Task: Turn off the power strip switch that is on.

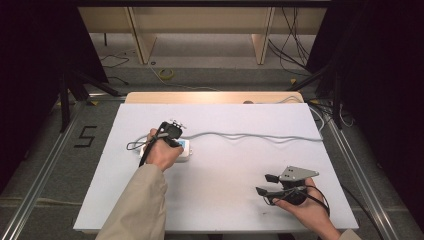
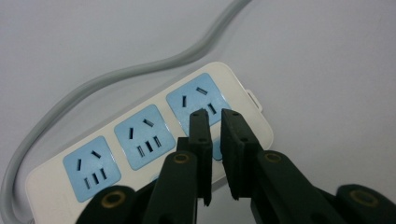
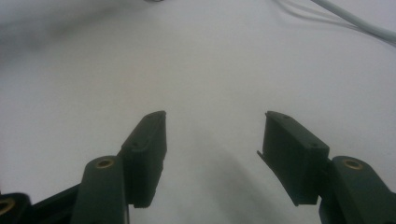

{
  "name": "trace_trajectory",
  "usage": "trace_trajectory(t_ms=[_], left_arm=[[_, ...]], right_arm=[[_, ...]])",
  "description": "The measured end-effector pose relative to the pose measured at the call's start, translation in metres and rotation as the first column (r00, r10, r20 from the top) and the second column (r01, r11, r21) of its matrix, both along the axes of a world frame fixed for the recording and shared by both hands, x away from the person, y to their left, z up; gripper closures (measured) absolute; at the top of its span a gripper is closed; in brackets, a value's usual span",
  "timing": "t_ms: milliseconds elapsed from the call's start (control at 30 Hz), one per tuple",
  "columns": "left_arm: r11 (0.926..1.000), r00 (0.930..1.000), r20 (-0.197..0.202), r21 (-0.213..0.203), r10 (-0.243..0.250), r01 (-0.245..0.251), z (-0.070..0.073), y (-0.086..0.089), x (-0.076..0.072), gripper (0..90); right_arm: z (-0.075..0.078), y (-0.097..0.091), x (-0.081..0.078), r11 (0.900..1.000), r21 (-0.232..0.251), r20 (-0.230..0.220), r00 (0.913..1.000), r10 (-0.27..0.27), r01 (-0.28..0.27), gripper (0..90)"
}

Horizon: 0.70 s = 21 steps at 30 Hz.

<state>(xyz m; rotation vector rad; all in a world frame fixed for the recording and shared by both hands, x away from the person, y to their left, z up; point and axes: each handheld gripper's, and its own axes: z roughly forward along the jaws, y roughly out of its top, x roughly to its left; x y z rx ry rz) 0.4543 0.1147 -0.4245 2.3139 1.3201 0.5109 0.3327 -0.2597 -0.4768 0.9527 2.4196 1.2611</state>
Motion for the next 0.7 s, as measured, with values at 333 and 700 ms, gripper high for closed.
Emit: trace_trajectory(t_ms=[333,700], left_arm=[[0.9975,0.9995,0.03,-0.071,0.01,-0.008,0.008,0.008,-0.012,69.2],[0.9834,0.9972,0.075,-0.181,-0.001,0.015,0.005,0.021,-0.027,54.3]], right_arm=[[0.0,0.0,0.0,1.0,0.0,0.0,1.0,0.0,0.0,40.7],[0.0,0.001,0.0,1.0,-0.002,-0.001,1.0,0.003,-0.003,40.7]])
